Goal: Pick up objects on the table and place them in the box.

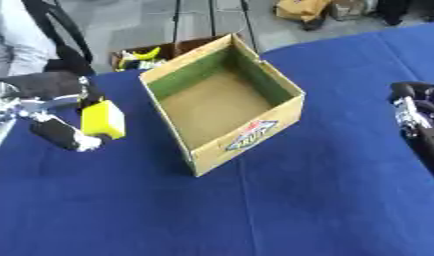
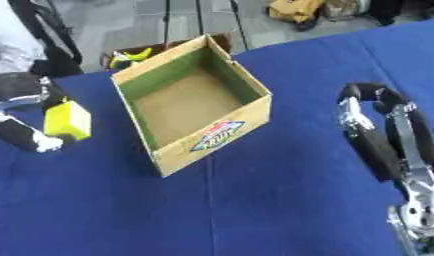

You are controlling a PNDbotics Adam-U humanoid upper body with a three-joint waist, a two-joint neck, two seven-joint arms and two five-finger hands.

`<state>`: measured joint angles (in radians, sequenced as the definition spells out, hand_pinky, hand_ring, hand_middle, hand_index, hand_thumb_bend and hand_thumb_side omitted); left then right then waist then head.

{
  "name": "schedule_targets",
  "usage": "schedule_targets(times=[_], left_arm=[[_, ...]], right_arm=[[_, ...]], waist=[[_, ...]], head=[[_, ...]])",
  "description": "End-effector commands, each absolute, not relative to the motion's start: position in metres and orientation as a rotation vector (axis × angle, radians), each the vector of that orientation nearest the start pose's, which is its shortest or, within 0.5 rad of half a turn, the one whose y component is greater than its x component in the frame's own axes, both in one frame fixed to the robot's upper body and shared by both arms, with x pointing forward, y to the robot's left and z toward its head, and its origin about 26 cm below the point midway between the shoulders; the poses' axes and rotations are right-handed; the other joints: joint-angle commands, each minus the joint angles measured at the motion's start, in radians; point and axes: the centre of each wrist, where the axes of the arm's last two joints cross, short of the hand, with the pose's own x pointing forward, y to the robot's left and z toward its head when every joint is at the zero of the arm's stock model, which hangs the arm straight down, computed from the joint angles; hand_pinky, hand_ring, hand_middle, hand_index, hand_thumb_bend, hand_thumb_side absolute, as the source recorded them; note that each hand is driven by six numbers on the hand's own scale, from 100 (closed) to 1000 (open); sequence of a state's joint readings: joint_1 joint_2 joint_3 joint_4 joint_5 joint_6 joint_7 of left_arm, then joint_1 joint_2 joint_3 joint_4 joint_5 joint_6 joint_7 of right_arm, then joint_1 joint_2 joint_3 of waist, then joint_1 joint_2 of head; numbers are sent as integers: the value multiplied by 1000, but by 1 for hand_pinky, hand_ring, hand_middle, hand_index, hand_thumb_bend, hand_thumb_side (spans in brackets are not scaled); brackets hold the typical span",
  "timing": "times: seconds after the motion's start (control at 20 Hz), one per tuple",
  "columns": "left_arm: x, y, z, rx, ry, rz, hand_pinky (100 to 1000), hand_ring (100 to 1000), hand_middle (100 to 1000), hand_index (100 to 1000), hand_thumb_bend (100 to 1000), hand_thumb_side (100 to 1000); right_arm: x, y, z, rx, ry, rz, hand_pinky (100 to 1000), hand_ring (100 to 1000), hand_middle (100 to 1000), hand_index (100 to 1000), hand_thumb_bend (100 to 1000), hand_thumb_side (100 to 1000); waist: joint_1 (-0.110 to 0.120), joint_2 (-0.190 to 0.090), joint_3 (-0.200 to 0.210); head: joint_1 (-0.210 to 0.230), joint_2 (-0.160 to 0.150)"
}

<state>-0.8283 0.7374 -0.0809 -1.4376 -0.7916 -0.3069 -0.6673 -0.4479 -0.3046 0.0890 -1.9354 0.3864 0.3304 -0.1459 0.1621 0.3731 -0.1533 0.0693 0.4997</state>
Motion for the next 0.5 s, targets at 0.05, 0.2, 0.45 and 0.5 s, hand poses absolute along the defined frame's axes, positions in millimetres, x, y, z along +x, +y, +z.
schedule_targets(times=[0.05, 0.2, 0.45, 0.5], left_arm=[[392, 340, 342, 1162, -1454, -1730, 326, 499, 458, 625, 231, 601], [394, 339, 346, 1158, -1489, -1707, 323, 498, 453, 623, 229, 603], [397, 325, 361, 1210, -1571, -1678, 320, 492, 453, 618, 225, 613], [397, 323, 362, 1225, -1575, -1677, 320, 492, 453, 618, 225, 613]], right_arm=[[318, -222, 227, -665, -2092, 390, 936, 1000, 664, 792, 100, 838], [317, -221, 228, -660, -2101, 395, 936, 1000, 664, 792, 100, 838], [317, -218, 231, -651, -2114, 406, 937, 1000, 664, 792, 100, 838], [317, -218, 231, -650, -2115, 407, 937, 1000, 664, 792, 100, 838]], waist=[[-3, -29, -2], [1, -30, -10], [14, -24, -36], [15, -24, -38]], head=[[9, 3], [19, 5], [54, 6], [58, 6]])
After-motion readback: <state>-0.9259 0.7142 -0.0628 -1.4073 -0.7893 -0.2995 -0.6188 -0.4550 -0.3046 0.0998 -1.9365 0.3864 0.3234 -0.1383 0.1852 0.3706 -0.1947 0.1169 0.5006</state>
